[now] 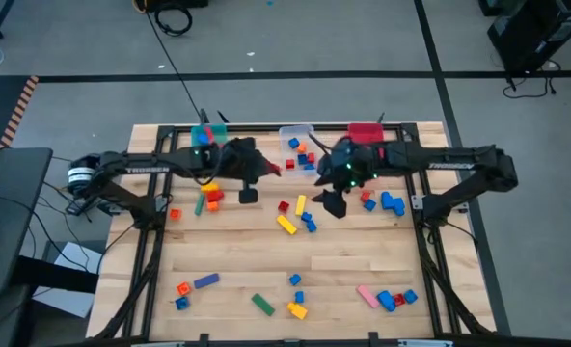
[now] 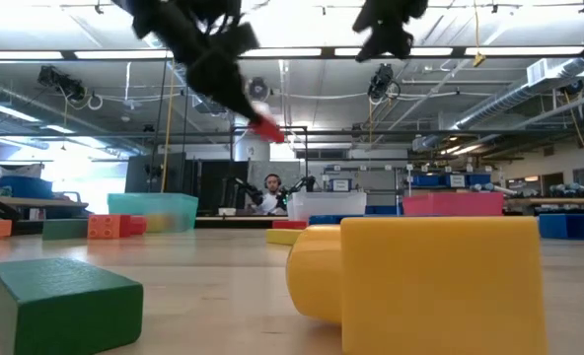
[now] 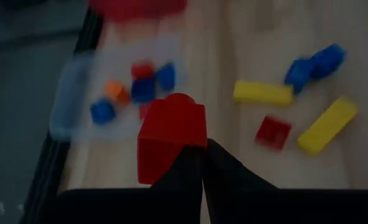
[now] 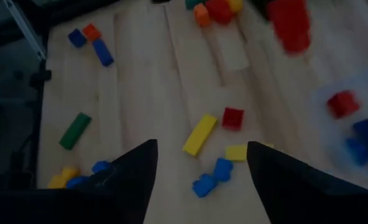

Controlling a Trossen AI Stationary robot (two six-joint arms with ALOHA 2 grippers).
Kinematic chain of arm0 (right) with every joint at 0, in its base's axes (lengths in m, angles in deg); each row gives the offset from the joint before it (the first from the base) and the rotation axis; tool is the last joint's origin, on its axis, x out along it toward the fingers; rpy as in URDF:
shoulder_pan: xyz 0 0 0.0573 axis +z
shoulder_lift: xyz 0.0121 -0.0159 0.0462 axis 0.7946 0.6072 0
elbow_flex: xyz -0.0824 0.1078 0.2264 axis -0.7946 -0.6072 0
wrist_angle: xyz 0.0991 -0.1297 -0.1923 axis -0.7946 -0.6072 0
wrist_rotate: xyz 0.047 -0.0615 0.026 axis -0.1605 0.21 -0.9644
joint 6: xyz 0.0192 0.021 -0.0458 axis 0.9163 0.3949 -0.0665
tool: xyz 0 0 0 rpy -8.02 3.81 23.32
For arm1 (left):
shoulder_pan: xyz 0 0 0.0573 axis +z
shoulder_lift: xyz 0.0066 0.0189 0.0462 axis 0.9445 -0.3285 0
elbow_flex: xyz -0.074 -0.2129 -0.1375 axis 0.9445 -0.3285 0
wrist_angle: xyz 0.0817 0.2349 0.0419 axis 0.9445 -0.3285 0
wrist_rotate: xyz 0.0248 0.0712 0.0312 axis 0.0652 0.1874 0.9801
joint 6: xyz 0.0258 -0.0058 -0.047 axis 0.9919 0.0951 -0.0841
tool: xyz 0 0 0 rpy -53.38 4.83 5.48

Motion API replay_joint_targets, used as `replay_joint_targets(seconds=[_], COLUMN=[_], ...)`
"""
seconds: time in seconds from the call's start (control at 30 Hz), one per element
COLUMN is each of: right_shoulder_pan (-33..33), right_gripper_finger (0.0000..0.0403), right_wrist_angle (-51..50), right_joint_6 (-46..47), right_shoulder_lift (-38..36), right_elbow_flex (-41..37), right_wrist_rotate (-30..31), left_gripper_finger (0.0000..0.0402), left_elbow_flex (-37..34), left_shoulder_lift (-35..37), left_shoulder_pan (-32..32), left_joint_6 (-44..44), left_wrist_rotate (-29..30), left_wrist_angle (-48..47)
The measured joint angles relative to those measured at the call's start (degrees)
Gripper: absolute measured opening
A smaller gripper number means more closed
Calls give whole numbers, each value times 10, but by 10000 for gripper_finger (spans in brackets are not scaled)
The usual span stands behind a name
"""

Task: Sort blocks by size
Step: Put the red 1 stud game piece into the blue bin

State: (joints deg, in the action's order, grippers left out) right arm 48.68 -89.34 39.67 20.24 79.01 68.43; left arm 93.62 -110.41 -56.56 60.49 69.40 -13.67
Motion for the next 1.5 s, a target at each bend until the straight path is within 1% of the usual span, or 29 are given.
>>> replay_joint_targets(seconds=[0.13, 0.2, 0.3, 0.4, 0.5, 0.57, 0.67, 0.77, 0.87, 1.2, 1.5], right_shoulder_pan=[14, 21, 31, 42, 51, 55, 55, 52, 43, 15, 14], right_gripper_finger=[254, 251, 249, 250, 251, 249, 247, 247, 247, 246, 243], right_wrist_angle=[76, 97, 126, 155, 180, 193, 202, 207, 215, 237, 265], right_joint_6=[78, 117, 178, 225, 256, 266, 268, 267, 267, 268, 267], right_shoulder_lift=[-48, -69, -99, -125, -146, -155, -161, -161, -160, -160, -160], right_elbow_flex=[-112, -158, -215, -258, -287, -297, -303, -303, -303, -303, -303], right_wrist_rotate=[7, 23, 46, 62, 77, 90, 108, 120, 124, 127, 158], left_gripper_finger=[1, 1, 1, 0, 0, 0, 0, 1, 9, 51, 90], left_elbow_flex=[-65, -98, -141, -176, -193, -198, -198, -197, -197, -197, -197], left_shoulder_lift=[32, 51, 94, 138, 175, 189, 188, 173, 156, 139, 139], left_shoulder_pan=[35, 55, 93, 135, 176, 200, 229, 257, 276, 285, 285], left_joint_6=[-33, -49, -94, -162, -240, -290, -338, -395, -428, -433, -432], left_wrist_rotate=[5, 10, 26, 57, 81, 90, 105, 118, 121, 118, 118], left_wrist_angle=[42, 80, 110, 96, 84, 68, 30, 8, -11, -12, -12])
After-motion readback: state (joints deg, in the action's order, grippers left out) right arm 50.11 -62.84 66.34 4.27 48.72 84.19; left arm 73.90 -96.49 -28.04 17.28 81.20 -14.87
